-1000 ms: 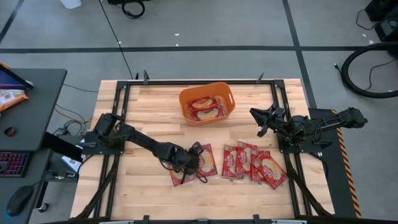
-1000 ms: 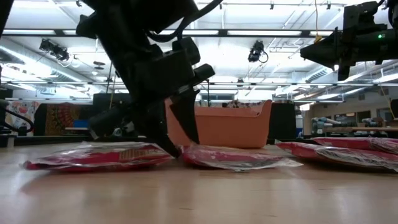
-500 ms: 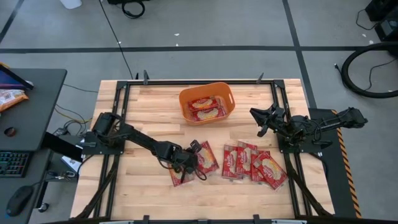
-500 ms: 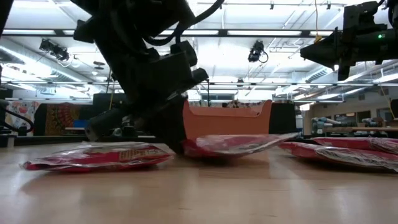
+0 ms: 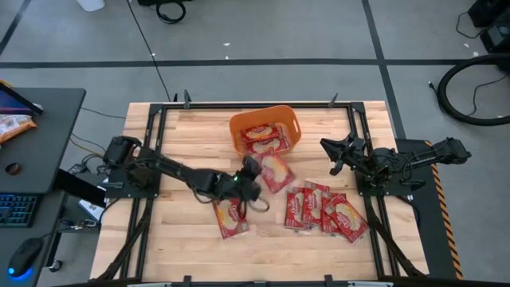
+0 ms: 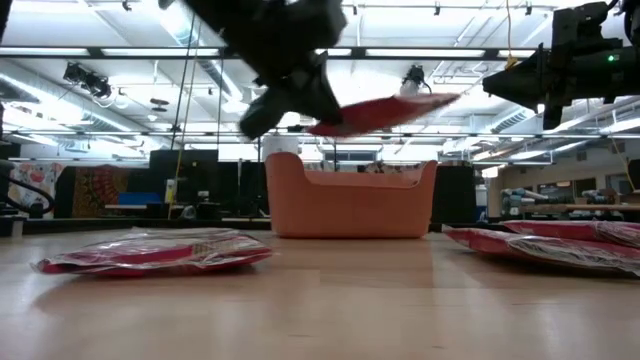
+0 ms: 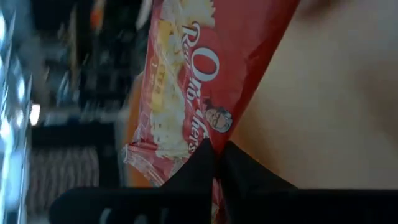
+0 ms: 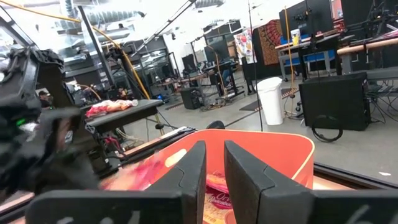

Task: Sort popcorn bags into baskets
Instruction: Put the red popcorn bag into the orange bin

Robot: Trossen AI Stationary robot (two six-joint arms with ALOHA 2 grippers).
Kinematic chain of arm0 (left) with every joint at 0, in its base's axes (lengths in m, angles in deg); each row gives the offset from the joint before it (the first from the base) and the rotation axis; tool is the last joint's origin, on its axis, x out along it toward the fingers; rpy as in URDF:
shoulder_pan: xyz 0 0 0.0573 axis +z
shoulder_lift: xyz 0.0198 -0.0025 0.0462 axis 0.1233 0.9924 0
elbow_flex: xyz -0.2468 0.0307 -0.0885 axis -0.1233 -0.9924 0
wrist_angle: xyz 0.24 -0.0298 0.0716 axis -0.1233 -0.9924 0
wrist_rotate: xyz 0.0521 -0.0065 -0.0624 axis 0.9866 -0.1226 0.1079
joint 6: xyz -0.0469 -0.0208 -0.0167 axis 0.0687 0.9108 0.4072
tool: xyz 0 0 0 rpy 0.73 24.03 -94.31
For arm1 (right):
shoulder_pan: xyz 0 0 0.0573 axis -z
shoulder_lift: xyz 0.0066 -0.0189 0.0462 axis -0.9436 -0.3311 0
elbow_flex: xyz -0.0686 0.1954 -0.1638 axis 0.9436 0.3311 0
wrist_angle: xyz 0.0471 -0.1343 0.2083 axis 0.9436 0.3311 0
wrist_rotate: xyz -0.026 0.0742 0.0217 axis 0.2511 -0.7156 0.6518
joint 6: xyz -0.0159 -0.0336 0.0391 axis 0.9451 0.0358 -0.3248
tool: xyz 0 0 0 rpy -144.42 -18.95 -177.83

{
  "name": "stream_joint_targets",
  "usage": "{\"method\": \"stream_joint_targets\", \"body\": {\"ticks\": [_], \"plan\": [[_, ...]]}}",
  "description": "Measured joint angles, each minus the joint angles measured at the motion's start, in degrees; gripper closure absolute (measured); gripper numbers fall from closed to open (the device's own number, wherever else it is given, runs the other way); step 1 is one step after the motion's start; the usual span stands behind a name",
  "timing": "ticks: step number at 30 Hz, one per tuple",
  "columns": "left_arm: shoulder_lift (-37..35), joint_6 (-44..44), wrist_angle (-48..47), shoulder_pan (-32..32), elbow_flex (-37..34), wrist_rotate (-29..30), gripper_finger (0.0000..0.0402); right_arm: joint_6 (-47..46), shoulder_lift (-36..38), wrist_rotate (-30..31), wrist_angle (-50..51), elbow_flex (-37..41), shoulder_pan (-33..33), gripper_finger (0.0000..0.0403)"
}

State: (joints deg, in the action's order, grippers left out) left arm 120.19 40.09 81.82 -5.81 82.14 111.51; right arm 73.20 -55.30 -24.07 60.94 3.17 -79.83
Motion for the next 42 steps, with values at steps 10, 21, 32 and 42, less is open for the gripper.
{"method": "stream_joint_targets", "body": {"ticks": [10,21,32,42], "plan": [[0.12,30.26,-22.13,15.70,13.55,-11.87,0.0387,0.00,0.00,-0.15,0.01,0.00,0.00,0.0341],[7.46,38.88,-26.66,24.58,15.20,-24.23,0.0378,0.00,-0.02,-0.15,0.04,0.00,0.00,0.0341],[11.69,39.97,-25.04,25.23,15.22,-32.81,0.0380,0.00,0.00,-0.17,0.04,0.00,-0.01,0.0341],[11.69,42.21,-23.50,25.25,15.31,-34.71,0.0369,0.00,0.00,-0.17,0.04,0.02,-0.02,0.0341]]}}
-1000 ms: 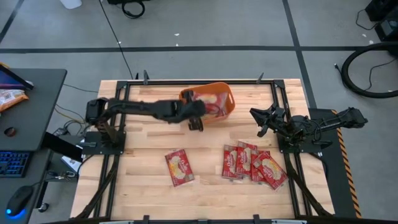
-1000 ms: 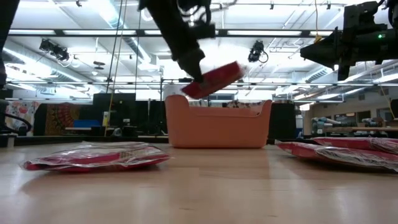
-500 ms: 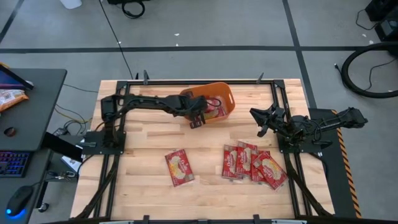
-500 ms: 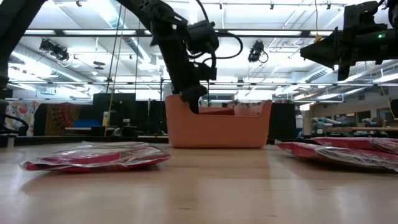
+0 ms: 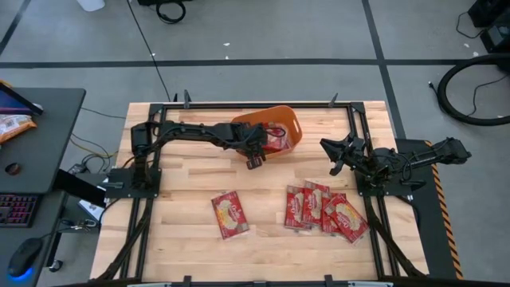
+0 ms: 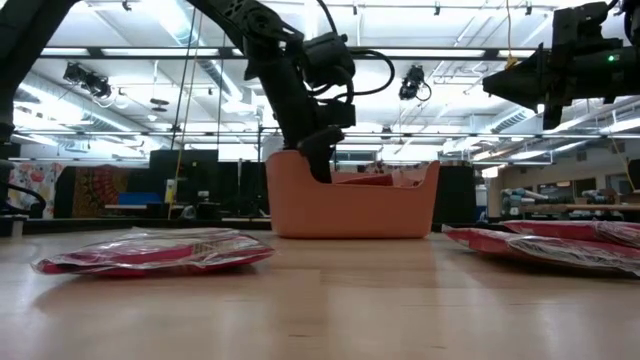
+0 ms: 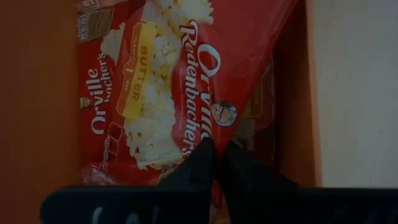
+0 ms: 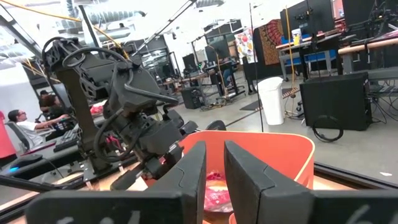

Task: Sort popcorn bags into baskets
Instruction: Put the red popcorn bag into the orange bin

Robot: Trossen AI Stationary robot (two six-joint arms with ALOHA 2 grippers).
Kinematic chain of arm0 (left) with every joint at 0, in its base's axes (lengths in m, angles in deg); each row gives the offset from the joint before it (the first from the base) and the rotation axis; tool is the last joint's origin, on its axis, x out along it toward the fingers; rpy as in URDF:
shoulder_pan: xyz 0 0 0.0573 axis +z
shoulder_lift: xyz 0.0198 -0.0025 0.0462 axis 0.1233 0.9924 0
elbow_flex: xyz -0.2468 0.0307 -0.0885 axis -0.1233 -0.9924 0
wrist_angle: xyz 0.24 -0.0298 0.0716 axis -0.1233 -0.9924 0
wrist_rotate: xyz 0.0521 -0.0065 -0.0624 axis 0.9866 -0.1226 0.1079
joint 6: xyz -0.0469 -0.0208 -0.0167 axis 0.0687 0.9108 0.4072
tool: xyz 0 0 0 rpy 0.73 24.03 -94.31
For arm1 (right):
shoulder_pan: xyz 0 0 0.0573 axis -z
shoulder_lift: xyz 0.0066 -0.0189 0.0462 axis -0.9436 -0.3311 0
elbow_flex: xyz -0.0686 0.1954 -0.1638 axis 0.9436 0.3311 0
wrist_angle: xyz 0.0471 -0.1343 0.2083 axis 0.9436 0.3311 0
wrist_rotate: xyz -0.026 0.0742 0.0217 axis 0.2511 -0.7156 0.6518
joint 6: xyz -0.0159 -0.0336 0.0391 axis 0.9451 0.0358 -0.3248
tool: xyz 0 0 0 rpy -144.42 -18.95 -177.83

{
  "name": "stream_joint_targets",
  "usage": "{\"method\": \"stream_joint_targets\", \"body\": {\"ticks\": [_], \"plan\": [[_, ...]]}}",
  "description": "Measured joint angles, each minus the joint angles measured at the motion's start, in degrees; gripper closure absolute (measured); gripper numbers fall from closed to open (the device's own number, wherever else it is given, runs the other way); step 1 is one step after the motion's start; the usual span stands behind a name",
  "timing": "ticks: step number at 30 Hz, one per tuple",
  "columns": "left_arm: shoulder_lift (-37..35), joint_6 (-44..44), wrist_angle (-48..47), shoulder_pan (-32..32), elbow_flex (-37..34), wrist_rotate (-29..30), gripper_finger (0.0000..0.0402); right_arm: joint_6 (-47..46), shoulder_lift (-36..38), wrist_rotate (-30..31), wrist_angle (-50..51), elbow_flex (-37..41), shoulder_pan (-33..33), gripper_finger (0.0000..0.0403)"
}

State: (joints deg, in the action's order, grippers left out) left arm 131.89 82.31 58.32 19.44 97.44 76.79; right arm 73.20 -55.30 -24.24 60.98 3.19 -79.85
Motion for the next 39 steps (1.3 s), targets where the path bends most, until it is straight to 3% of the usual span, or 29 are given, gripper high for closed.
{"method": "stream_joint_targets", "body": {"ticks": [4,11,15,22,25,28,34,39], "plan": [[0.00,1.47,0.31,-0.02,0.00,2.49,0.0354,0.00,0.00,0.00,0.00,-0.02,0.02,0.0341],[-0.50,0.17,2.46,-0.42,0.05,2.66,0.0284,0.00,0.00,0.00,0.00,-0.02,0.02,0.0341],[-0.68,-5.11,2.76,-1.64,2.57,-2.23,0.0257,0.00,0.00,0.00,0.00,-0.01,0.01,0.0341],[-0.76,-18.72,2.31,-9.13,4.61,-5.68,0.0256,0.00,0.00,0.00,0.00,-0.02,0.02,0.0341],[-0.76,-25.25,-1.64,-13.60,4.61,-10.65,0.0259,0.00,0.00,0.00,0.00,-0.02,0.02,0.0341],[-0.76,-28.78,-6.24,-17.98,4.60,-11.84,0.0259,0.00,-0.01,0.00,0.00,-0.01,0.02,0.0341],[-0.48,-24.23,-17.25,-24.11,4.18,-11.70,0.0259,0.00,0.00,0.00,0.00,0.00,0.01,0.0341],[-0.20,-18.36,-19.56,-28.81,0.36,-11.66,0.0259,0.00,-0.01,0.00,0.00,-0.02,0.00,0.0341]]}}
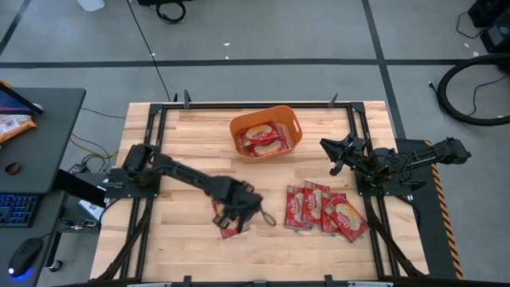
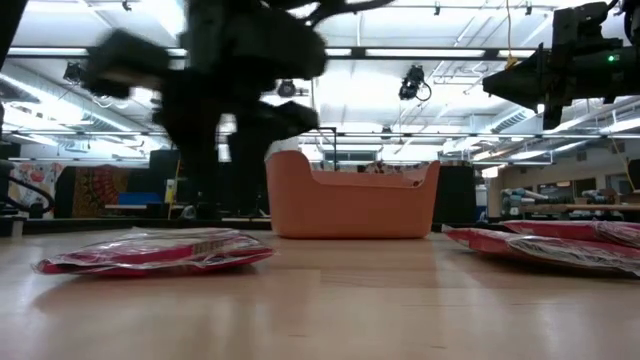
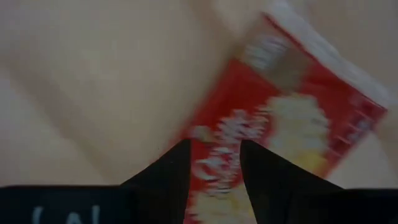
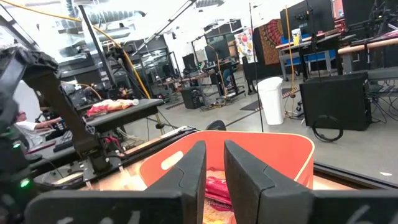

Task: Sort popcorn bags into baskets
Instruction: Put the red popcorn bag into the orange bin

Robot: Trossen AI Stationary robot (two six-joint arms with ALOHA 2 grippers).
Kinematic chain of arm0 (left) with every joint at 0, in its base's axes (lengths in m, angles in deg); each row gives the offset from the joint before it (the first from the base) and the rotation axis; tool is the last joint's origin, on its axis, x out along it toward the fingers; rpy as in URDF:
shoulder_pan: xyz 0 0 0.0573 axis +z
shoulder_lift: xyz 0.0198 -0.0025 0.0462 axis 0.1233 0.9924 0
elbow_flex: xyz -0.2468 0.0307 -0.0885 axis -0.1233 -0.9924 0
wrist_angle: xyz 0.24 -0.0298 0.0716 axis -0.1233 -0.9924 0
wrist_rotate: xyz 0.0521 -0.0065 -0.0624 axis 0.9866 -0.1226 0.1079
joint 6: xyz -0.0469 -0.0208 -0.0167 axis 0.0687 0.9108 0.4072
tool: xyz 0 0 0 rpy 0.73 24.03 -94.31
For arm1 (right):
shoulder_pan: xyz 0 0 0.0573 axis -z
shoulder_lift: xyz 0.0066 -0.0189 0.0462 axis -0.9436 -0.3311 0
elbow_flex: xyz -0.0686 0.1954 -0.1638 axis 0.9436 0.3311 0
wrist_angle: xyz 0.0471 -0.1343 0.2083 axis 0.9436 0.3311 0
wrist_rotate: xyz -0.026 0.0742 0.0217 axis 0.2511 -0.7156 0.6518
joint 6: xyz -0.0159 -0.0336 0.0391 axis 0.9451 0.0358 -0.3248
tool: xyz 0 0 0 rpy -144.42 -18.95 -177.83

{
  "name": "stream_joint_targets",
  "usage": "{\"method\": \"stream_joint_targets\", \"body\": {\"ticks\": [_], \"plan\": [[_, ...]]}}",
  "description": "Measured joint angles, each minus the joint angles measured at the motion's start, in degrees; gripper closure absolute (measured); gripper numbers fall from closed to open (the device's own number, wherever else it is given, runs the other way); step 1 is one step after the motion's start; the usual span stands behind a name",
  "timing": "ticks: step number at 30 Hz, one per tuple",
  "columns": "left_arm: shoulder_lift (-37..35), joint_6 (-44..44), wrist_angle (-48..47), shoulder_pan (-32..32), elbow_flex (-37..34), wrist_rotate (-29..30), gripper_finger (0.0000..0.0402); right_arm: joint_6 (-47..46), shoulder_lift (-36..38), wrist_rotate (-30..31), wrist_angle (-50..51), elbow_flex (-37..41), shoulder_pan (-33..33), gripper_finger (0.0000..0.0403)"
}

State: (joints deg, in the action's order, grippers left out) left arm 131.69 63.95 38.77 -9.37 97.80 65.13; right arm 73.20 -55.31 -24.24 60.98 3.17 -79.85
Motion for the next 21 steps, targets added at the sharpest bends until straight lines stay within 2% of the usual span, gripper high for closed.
{"method": "stream_joint_targets", "body": {"ticks": [3,7,9,12,16,19,21], "plan": [[0.00,1.66,-3.36,-2.83,-1.61,0.68,0.0260,0.00,0.00,0.00,0.02,0.01,0.01,0.0341],[0.00,2.84,-8.45,-5.92,-3.17,5.37,0.0260,0.00,0.00,0.00,0.00,0.00,0.00,0.0341],[0.00,1.98,-7.64,-7.01,-4.63,5.39,0.0260,0.00,0.01,0.00,0.00,0.02,0.02,0.0341],[-0.11,-3.00,-4.12,-8.21,-7.81,6.44,0.0260,0.00,0.01,0.00,0.00,0.00,0.02,0.0341],[-0.28,-12.11,-4.14,-9.26,-9.21,12.39,0.0260,0.00,0.01,0.00,0.00,0.00,0.02,0.0341],[-0.24,-17.33,-3.97,-8.19,-9.25,12.56,0.0260,0.00,0.01,0.00,0.00,0.00,0.02,0.0341],[-0.22,-16.86,-3.30,-7.03,-9.25,12.39,0.0260,0.00,0.01,0.00,0.00,0.00,0.00,0.0341]]}}
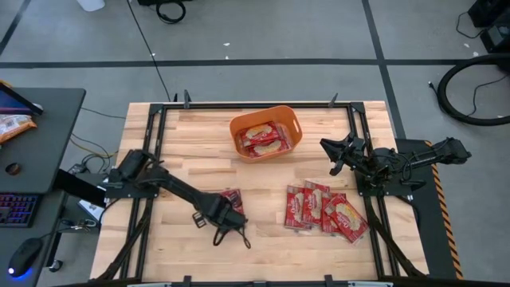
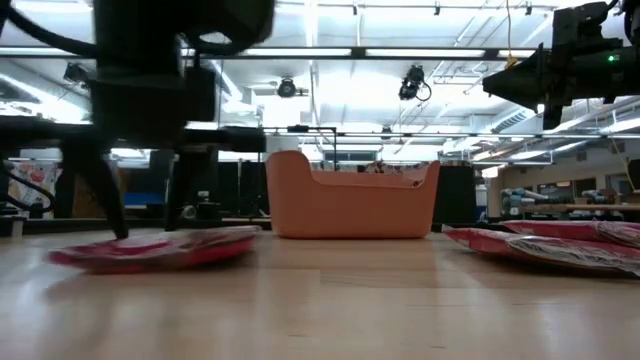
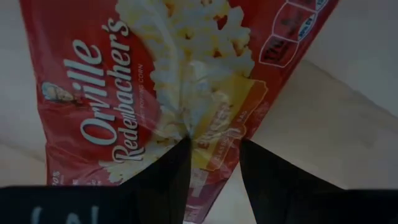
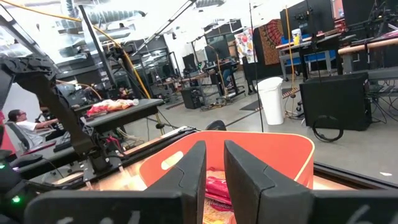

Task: Sort popcorn bags into baskets
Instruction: Put the red popcorn bag into the orange bin

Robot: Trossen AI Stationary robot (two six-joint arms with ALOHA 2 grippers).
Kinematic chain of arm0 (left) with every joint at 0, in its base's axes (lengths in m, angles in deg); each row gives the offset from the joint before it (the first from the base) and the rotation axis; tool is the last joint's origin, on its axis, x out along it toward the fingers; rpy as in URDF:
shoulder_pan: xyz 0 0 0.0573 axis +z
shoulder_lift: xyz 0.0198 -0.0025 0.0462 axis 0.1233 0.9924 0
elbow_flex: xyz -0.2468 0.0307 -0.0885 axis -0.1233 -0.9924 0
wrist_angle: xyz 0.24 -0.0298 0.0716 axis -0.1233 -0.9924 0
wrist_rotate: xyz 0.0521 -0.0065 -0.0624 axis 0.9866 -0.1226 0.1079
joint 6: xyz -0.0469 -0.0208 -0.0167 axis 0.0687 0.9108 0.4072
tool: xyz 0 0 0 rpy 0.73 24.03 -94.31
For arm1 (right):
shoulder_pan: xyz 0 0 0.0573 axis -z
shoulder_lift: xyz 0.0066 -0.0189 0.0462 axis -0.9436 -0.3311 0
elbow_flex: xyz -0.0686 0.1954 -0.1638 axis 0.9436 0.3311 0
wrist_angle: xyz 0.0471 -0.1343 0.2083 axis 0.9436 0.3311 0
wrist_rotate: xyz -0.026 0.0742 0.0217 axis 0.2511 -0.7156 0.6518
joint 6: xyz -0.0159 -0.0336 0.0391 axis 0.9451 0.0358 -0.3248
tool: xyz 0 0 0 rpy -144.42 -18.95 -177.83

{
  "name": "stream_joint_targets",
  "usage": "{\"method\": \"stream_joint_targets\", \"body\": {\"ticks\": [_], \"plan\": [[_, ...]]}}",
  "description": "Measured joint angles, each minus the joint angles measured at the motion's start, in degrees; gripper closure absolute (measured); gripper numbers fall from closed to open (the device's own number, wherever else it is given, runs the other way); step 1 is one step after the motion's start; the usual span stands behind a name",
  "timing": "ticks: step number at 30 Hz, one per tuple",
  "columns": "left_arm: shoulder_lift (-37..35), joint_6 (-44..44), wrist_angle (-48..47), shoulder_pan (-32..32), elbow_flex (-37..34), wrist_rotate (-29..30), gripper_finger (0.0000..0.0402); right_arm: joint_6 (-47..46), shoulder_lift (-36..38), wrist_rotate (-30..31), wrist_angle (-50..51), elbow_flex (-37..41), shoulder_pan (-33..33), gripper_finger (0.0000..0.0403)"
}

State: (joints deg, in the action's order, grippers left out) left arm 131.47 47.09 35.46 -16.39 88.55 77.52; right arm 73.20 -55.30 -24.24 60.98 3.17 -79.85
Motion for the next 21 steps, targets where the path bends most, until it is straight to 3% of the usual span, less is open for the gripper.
{"method": "stream_joint_targets", "body": {"ticks": [5,13,21], "plan": [[-0.02,13.27,4.56,5.84,0.02,-3.58,0.0270,0.00,-0.02,0.00,0.00,0.02,0.02,0.0341],[0.21,42.63,8.48,16.79,0.37,-3.34,0.0283,0.00,-0.01,0.00,0.00,0.00,0.01,0.0341],[0.14,39.85,7.33,16.78,3.60,0.35,0.0283,0.00,0.00,0.00,0.00,0.02,0.02,0.0341]]}}
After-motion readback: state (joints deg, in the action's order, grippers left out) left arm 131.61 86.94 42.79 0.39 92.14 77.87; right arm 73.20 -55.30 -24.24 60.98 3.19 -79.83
